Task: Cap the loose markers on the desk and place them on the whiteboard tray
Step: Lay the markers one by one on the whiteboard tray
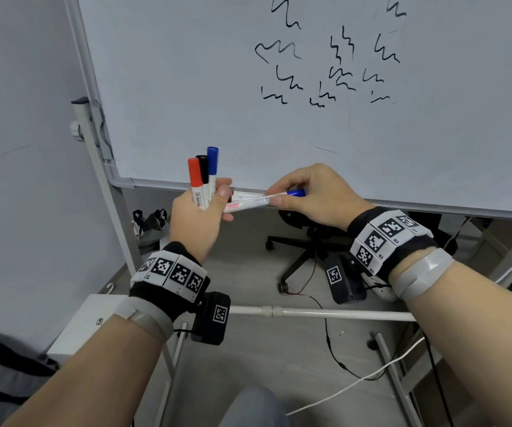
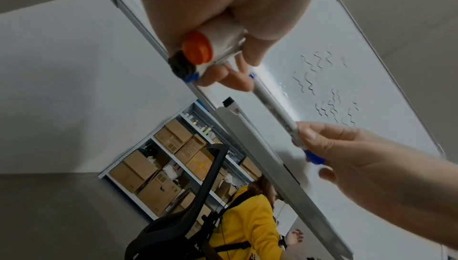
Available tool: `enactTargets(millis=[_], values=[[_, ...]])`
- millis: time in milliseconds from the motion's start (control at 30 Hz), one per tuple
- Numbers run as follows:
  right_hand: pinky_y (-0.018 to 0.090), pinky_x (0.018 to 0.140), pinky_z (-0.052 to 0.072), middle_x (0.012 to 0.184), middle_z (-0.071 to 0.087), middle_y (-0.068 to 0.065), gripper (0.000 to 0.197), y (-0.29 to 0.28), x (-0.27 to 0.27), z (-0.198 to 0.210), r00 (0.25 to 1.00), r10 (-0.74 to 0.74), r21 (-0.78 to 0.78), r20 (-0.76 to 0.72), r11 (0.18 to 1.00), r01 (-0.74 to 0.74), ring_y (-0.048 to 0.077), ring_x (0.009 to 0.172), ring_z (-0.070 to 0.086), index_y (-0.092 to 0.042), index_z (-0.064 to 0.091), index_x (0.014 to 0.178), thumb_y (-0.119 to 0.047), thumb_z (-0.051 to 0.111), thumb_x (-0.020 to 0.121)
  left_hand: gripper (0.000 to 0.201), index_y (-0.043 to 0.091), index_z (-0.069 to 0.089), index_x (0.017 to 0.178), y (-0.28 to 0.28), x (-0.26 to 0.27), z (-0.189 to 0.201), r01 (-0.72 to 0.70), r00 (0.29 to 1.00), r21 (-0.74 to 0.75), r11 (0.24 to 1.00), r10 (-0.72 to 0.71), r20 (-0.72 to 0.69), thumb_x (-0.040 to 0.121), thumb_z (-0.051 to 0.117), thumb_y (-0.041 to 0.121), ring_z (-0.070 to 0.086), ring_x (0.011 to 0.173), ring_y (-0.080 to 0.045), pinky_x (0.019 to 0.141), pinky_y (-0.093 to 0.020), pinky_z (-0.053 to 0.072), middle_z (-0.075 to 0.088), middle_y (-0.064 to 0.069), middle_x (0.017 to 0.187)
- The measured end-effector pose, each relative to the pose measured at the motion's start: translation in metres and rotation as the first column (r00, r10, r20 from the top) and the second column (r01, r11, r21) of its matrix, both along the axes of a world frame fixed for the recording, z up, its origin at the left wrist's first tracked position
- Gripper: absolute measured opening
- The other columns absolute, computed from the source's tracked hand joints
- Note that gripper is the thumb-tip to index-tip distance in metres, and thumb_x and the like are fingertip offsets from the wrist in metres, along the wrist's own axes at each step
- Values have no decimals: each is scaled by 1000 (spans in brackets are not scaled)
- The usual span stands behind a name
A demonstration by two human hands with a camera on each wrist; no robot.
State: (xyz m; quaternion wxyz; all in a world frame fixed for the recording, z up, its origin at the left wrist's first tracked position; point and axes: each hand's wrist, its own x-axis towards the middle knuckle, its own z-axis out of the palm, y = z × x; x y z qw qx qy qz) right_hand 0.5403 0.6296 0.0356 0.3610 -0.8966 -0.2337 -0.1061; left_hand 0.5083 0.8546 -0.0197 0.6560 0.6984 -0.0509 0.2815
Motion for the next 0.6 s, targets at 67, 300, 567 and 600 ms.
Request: enactTargets(millis=[67,300,567,600], values=[[41,100,49,81,76,-19,20,-3,10,-8,985,-141,41,95,990,137,8,91,66,-47,79,92,-58,75,75,21,21,73,117,3,4,-3,-88,996,-7,996,87,-33,101,61,26,70,59,-4,58,-24,49,77,-1,101],[48,102,48,85,74,-21,7,4,21,-25,952,-271,40,140,963,268,22,109,63,-58,71,74,-55,75,79,10,28,69,106,0,8,-12,-107,985,53,993,113,-127,99,63,26,78,69,-14,51,-24,43,76,1,89],[48,102,49,86,75,-22,6,9,24,-29,965,-237,57,112,971,231,22,109,64,-55,76,81,-57,74,77,19,20,75,112,-3,8,-12,-96,989,100,990,107,-104,98,64,22,75,61,-8,50,-7,42,76,5,88],[48,102,49,87,75,-23,10,9,24,-30,966,-234,55,112,972,229,22,109,64,-53,77,85,-56,73,77,19,21,76,112,-3,8,-12,-95,989,101,990,106,-105,97,64,22,75,61,-7,50,-7,42,76,4,89]])
